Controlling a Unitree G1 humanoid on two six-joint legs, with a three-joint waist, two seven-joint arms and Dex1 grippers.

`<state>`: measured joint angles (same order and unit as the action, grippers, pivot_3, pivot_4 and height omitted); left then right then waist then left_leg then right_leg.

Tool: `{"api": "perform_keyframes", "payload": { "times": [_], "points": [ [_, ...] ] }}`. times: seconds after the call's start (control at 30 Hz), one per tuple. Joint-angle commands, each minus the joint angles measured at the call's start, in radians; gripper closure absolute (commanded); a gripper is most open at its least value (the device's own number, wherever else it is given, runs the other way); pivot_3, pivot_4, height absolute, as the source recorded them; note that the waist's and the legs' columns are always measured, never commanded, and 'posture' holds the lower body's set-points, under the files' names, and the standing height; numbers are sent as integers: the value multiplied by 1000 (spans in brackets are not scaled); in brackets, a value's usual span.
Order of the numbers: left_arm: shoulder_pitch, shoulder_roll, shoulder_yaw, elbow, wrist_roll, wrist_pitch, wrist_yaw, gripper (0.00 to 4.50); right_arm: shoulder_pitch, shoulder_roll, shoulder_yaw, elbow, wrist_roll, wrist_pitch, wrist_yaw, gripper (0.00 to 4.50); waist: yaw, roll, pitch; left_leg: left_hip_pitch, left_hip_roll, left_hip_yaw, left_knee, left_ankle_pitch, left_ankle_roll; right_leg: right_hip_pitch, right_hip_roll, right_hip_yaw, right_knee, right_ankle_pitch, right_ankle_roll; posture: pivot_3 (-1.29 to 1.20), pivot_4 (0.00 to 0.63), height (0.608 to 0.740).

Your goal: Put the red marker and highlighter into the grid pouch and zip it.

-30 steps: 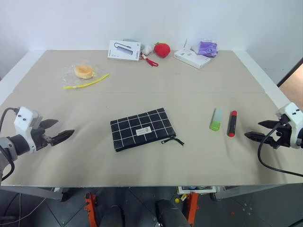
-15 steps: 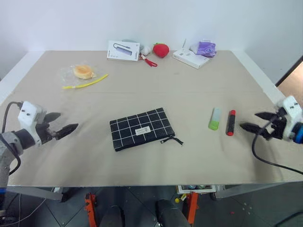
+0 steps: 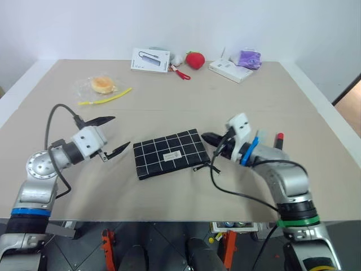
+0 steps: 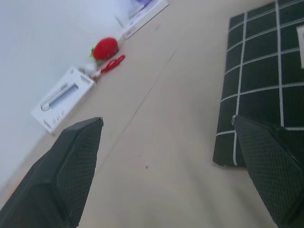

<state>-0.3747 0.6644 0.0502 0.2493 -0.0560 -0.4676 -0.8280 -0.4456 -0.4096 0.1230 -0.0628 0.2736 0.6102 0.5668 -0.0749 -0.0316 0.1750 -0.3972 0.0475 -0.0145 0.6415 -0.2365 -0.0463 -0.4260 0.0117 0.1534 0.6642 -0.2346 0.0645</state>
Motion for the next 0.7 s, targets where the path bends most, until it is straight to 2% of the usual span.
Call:
{"api": "perform_keyframes", "payload": {
  "times": [0.03, 0.23, 0.43, 0.57, 0.7],
  "points": [
    [-25, 5, -43, 70, 70, -174, 13, 0, 18, -21, 48, -10, -82, 14, -39, 4418, 0, 0, 0, 0, 0, 0, 0, 0, 0, 0, 0, 0, 0, 0, 0, 0, 150, 734],
    [-51, 45, -106, 203, 136, -440, 2, 0, 38, -82, 110, 8, -176, -46, -20, 4418, 1, -3, -2, 1, 0, -4, 1, 0, 0, 2, 0, -4, 0, 0, 0, 0, 150, 734],
    [-132, 124, -184, 422, 348, -820, 69, 0, 6, -101, 126, 82, -243, -123, -22, 4418, 3, -4, -3, 3, 0, -6, 3, 2, 0, 6, 0, -7, 0, -3, 5, 0, 150, 734],
    [-190, 98, -187, 516, 504, -957, 188, 0, -15, -85, 128, 111, -263, -150, -21, 4418, 4, -4, -3, 5, 0, -6, 6, 2, 0, 10, 0, -7, 0, -2, 5, 0, 150, 734],
    [-239, 46, -199, 529, 650, -978, 314, 0, -25, -67, 129, 112, -271, -151, -18, 4418, 4, -4, -3, 6, 0, -7, 10, 2, 0, 13, 0, -8, 0, -1, 7, 0, 150, 734]
  ]
}}
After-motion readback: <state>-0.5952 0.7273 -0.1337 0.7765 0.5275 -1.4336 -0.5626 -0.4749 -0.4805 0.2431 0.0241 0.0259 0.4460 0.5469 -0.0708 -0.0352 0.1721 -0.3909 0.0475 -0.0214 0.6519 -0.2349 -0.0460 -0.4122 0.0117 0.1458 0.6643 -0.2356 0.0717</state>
